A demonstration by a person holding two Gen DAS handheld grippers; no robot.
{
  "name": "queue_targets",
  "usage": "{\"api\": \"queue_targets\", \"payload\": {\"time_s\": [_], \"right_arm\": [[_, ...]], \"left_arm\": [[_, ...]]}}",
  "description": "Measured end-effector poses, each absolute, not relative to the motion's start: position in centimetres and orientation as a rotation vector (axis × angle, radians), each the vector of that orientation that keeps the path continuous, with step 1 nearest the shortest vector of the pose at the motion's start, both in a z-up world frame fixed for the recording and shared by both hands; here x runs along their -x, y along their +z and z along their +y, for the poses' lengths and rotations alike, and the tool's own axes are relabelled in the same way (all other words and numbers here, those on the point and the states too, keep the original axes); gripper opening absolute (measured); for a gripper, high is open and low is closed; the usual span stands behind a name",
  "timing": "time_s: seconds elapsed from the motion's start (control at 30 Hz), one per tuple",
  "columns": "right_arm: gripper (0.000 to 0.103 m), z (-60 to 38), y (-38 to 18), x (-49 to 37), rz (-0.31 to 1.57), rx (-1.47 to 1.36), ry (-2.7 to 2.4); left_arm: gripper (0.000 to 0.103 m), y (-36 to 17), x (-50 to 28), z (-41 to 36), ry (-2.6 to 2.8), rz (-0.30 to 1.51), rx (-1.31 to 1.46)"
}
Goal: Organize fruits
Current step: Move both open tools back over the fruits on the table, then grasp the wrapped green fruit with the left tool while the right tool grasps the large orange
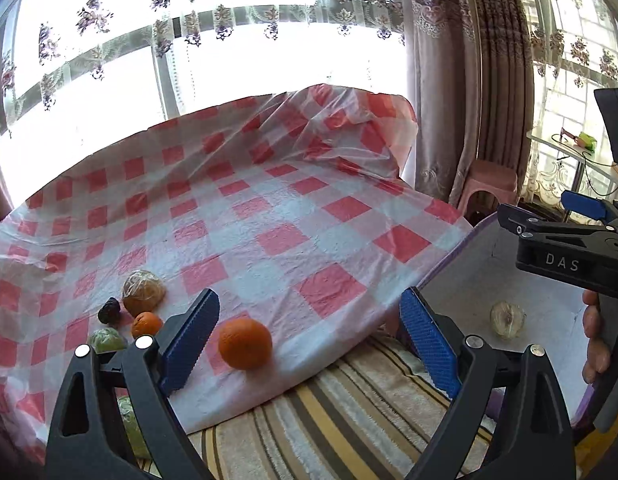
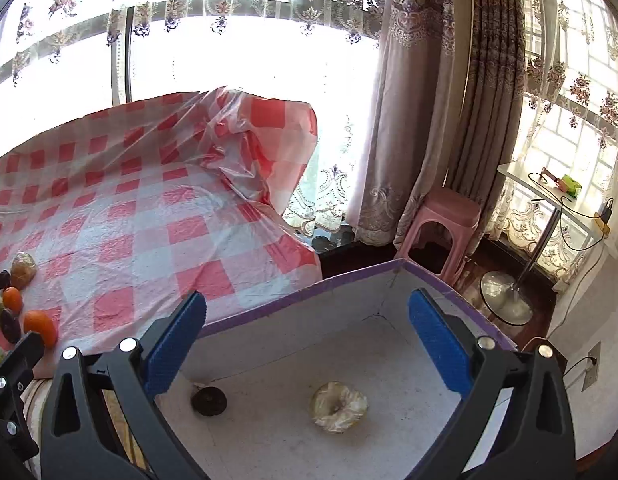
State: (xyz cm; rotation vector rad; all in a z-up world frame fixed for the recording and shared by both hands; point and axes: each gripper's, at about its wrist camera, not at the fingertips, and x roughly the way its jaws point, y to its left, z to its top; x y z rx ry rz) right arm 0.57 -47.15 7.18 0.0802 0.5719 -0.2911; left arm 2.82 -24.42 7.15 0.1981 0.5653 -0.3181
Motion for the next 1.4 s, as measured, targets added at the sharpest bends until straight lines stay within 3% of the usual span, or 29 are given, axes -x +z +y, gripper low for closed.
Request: {"api": "queue_targets", "payload": {"time_s": [0.53,0.77,1.23,1.4], "right_arm": [[0.101,-35.9,5.4,-1.6,0.664,-0.051,0.084],[0.101,-31.8,4.2,-3.6,0.729,-0.001,0.171],[0.101,-26.1,2.7,-7.2,0.768,0.172,0.230],[0.089,-25.0,1.9,-8.3,0.792,0.196,0.255]], "left_arm": [[0.089,5.0,-0.7,-8.6,-0.305,0.731,0.131],[0.079,2.9,-2.2,-5.1,-0.245,0.844,0.176],[0.076,1.2,-4.1,-7.6,-0.232,0.925,-0.008],[0.064,0.5,-4.3,-8.2,-0.220,0.946,-0.051]]}}
